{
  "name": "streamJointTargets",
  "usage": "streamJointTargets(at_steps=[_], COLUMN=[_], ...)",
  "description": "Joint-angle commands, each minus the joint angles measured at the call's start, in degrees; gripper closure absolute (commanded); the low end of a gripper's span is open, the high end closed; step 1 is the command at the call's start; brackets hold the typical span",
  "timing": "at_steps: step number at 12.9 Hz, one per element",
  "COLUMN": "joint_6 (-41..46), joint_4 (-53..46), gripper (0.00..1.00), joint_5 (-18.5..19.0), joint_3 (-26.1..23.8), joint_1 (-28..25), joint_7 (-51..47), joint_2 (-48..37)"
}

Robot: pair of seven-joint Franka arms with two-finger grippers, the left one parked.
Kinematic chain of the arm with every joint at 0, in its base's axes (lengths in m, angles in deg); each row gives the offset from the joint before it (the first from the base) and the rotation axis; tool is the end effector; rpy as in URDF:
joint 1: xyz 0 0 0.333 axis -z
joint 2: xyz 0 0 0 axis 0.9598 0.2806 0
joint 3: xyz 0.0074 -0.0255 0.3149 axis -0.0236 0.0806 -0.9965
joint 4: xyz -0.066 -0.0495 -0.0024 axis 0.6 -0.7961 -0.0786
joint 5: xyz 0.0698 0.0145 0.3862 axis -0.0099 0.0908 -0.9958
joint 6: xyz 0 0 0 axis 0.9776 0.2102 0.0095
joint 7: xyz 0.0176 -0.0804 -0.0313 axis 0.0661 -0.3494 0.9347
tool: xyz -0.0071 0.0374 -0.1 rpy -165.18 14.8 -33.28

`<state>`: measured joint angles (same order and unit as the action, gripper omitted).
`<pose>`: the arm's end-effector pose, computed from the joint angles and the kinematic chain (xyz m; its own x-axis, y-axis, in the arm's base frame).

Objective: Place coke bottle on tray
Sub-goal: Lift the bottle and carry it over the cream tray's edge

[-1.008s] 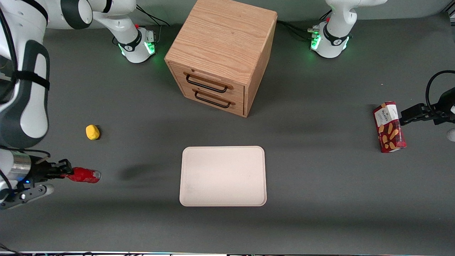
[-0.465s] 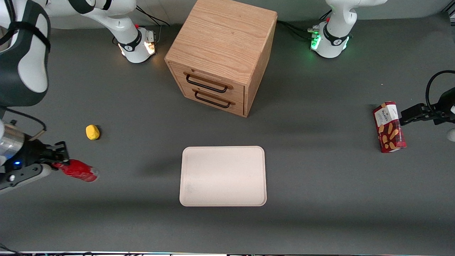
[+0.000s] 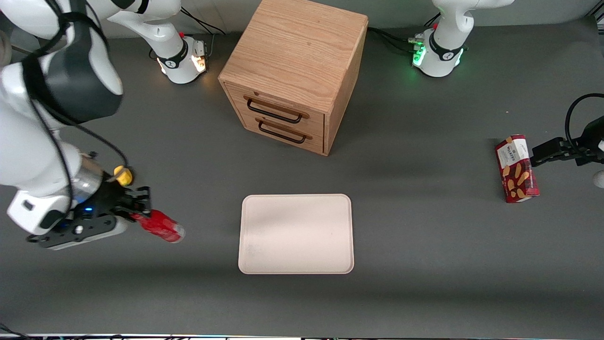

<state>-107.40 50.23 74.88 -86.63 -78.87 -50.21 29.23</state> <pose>0.6937 0.1848 0.5767 0.9734 0.1872 0.1322 0.1911 -0.9814 -0.0177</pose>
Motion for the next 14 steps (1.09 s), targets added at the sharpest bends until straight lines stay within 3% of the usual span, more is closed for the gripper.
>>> streamJointTargets(at_steps=[1,4,9,14], joint_6=[-4.2,-8.0,-14.5,-15.1], joint_4=[-1.4,-1.1,-0.4,0.7], gripper=[1.00,1.00,1.00,1.00], joint_5=[5.1,6.7,6.7,6.6], joint_3=[-6.1,-9.1,-9.2,-9.3], joint_1=[-0.3,-0.8,-1.7,-2.5], joint_7=[-9.6,-14.5,-14.7,-14.7], joint_2=[2.4,4.1,10.2,14.2])
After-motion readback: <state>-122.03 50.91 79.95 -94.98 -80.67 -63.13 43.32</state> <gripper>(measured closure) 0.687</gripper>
